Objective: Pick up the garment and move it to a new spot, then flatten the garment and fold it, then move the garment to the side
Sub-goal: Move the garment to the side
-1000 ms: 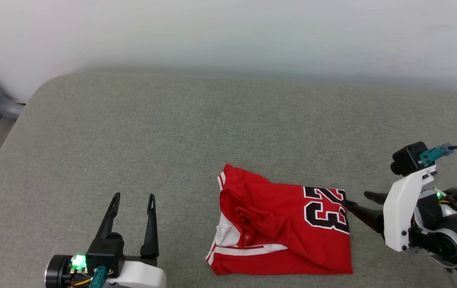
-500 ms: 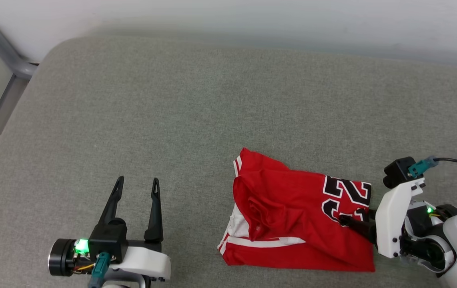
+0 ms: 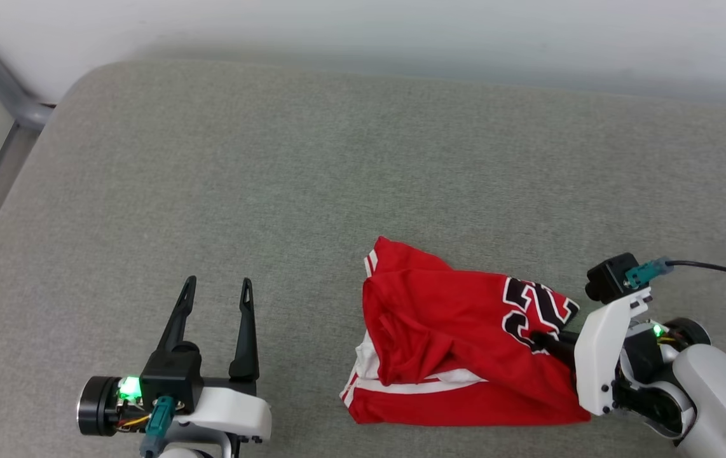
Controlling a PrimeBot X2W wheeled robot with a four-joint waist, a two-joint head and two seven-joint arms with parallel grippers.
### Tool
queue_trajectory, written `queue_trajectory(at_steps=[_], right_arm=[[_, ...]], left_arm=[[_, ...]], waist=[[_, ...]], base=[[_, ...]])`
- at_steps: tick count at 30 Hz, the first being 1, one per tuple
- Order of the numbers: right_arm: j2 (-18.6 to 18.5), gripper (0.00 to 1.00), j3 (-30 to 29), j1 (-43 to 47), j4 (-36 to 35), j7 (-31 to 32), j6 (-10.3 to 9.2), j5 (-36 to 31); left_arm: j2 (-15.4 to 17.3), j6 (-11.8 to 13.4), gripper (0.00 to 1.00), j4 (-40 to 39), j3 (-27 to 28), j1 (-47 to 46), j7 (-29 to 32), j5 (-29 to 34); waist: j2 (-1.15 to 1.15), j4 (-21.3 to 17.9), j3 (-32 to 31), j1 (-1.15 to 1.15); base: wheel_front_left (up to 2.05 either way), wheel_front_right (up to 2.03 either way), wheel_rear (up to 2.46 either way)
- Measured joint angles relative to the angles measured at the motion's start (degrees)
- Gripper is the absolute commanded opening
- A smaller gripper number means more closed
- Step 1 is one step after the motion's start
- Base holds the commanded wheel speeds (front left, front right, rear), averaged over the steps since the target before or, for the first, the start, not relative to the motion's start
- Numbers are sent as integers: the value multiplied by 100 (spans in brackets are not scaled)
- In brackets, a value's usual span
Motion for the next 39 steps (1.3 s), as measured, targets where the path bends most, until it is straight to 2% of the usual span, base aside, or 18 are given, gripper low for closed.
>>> queue_trajectory(at_steps=[3, 4, 13, 17, 18, 22, 29, 36, 39], right_arm=[[-14, 0, 51, -137, -42, -223, -1, 12], [-123, 0, 147, -339, -193, -385, -1, -38], [-826, 0, 584, -822, -579, -751, -1, -690], [-1058, 0, 539, -977, -623, -843, -1, -730], [-1239, 0, 512, -1135, -670, -861, -1, -780], [-1454, 0, 428, -1346, -672, -876, -1, -801], [-1963, 0, 332, -1690, -431, -736, -1, -970], [-2481, 0, 109, -1922, 204, -645, 0, -1238], [-2569, 0, -157, -2034, 564, -648, 0, -1343]], left_arm=[[-5, 32, 100, -10, 43, 86, 0, -1], [-5, 33, 100, -36, 78, 141, 0, -2], [-3, 52, 100, -130, 183, 165, -2, -37], [0, 44, 100, -174, 174, 138, -8, 13], [48, 41, 100, -216, 209, 79, -8, 16], [120, 26, 100, -279, 243, -18, -8, 63], [205, -26, 100, -408, 190, -277, -8, 119], [283, -59, 100, -616, 97, -569, -8, 178], [296, -58, 100, -705, 67, -681, -8, 188]], waist=[[0, -124, -75, 0], [0, -304, -138, 0], [0, -1064, -175, 0], [0, -1443, -110, 0], [0, -1710, -31, 0], [0, -1993, 128, 0], [0, -2116, 556, 0], [0, -1947, 1062, 1], [0, -1846, 1289, 1]], base=[[0, 0, 0], [0, 0, 0], [0, 0, 0], [0, 0, 0], [0, 0, 0], [0, 0, 0], [0, 0, 0], [0, 0, 0], [0, 0, 0]])
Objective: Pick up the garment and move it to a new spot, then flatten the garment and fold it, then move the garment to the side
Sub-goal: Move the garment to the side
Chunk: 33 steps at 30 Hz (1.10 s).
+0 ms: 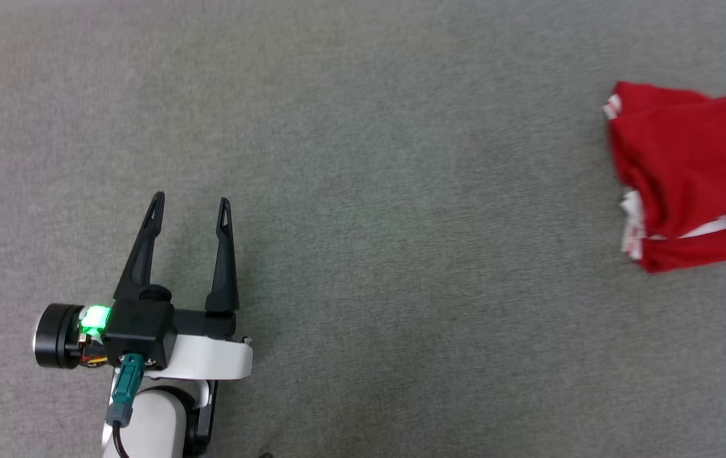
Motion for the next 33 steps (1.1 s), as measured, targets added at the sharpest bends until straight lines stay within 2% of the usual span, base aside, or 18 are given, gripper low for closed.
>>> queue_trajectory(at_steps=[9, 17, 18, 19, 20, 26, 33], right_arm=[[-120, 0, -690, -444, 1133, -187, 0, -308], [198, 0, -1043, -594, 1851, -309, 0, -687], [243, 12, -1085, -594, 1912, -355, 0, -747], [274, 68, -1126, -597, 1954, -426, 0, -831], [304, 100, -1195, -612, 2016, -512, 0, -927], [541, 100, -1418, -650, 2065, -965, 0, -1381], [1011, 100, -1992, -485, 1448, -2402, 0, -2036]], left_arm=[[32, 36, 100, -158, -71, -220, 0, 5], [75, 93, 100, -134, -66, -276, 0, -29], [80, 105, 100, -125, -62, -267, 0, -30], [86, 119, 100, -120, -55, -258, 0, -32], [88, 135, 100, -112, -53, -241, 0, -38], [85, 185, 100, -65, -31, -62, 0, -86], [32, 240, 100, 27, 5, 330, 0, -174]], waist=[[0, 265, 525, 0], [0, 328, 497, -1], [0, 322, 462, 0], [0, 316, 426, 0], [0, 310, 387, 0], [0, 280, 61, -1], [0, 286, -498, -1]], base=[[0, 0, 0], [0, 0, 0], [0, 0, 0], [0, 0, 0], [0, 0, 0], [0, 0, 0], [0, 0, 0]])
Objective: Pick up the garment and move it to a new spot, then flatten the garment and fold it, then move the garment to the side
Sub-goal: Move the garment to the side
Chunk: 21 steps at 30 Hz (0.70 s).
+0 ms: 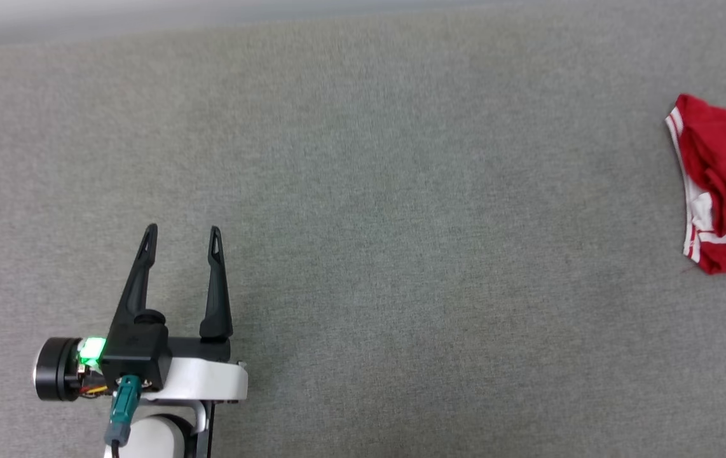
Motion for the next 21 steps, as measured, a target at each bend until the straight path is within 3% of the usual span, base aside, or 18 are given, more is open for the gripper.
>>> queue_trajectory(at_steps=[6, 11, 16, 21], right_arm=[[650, 100, -936, 381, -668, -1002, -1, -720], [1541, 100, -1560, 1035, -1945, -1245, -1, -1260], [2251, 100, -1614, 1964, -3374, -1260, -1, -1272], [2827, 100, -1417, 2883, -3978, -1259, -1, -1110]], left_arm=[[-45, 46, 100, 75, 31, 250, 0, -51], [-77, 54, 100, 145, 64, 452, 0, -88], [-127, 55, 100, 227, 73, 599, 0, -109], [-165, 62, 100, 302, 116, 712, 0, -158]], waist=[[0, 70, -453, 0], [0, 172, -777, -1], [0, 288, -1058, -1], [0, 403, -1299, -1]], base=[[0, 0, 0], [0, 0, 0], [0, 0, 0], [0, 0, 0]])
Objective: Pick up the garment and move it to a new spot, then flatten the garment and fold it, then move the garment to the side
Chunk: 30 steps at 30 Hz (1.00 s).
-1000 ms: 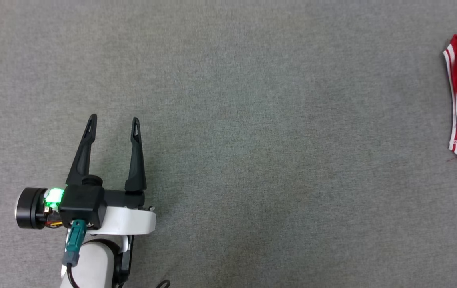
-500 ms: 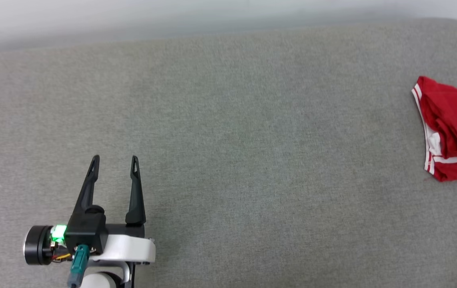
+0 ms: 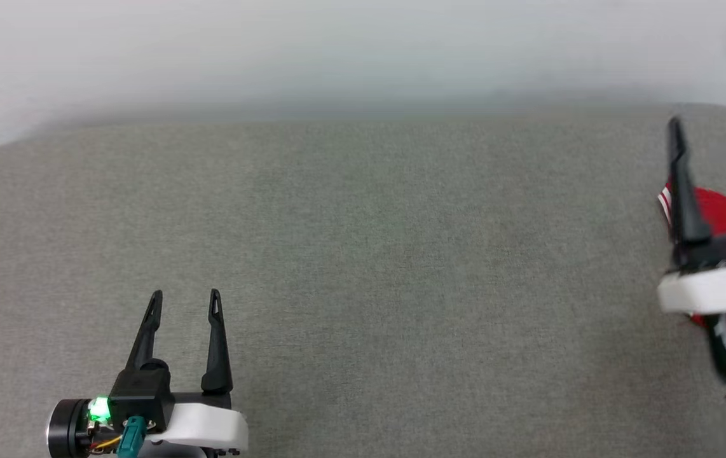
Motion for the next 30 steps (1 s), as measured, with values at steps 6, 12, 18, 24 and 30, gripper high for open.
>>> queue_trajectory(at_steps=[6, 12, 18, 24, 30], right_arm=[[470, 100, 157, 942, 91, 0, 0, 341], [630, 100, 105, 1522, 163, 0, -1, 454], [813, 100, 35, 2033, 38, 0, -2, 558], [933, 100, -71, 2408, -158, 0, -2, 564], [996, 100, -138, 2689, -283, -1, -2, 569]], left_arm=[[-33, -43, 100, 107, 79, 135, 0, -36], [-43, -96, 100, 189, 127, 280, 0, -37], [-65, -165, 100, 190, 152, 376, 0, -65], [-70, -268, 100, 177, 176, 440, 0, -70], [-75, -355, 100, 170, 189, 477, 0, -52]], waist=[[0, 171, -290, 0], [0, 247, -490, 0], [0, 295, -622, 0], [0, 350, -705, 1], [0, 381, -767, 1]], base=[[0, 0, 0], [0, 0, 0], [0, 0, 0], [0, 0, 0], [0, 0, 0]])
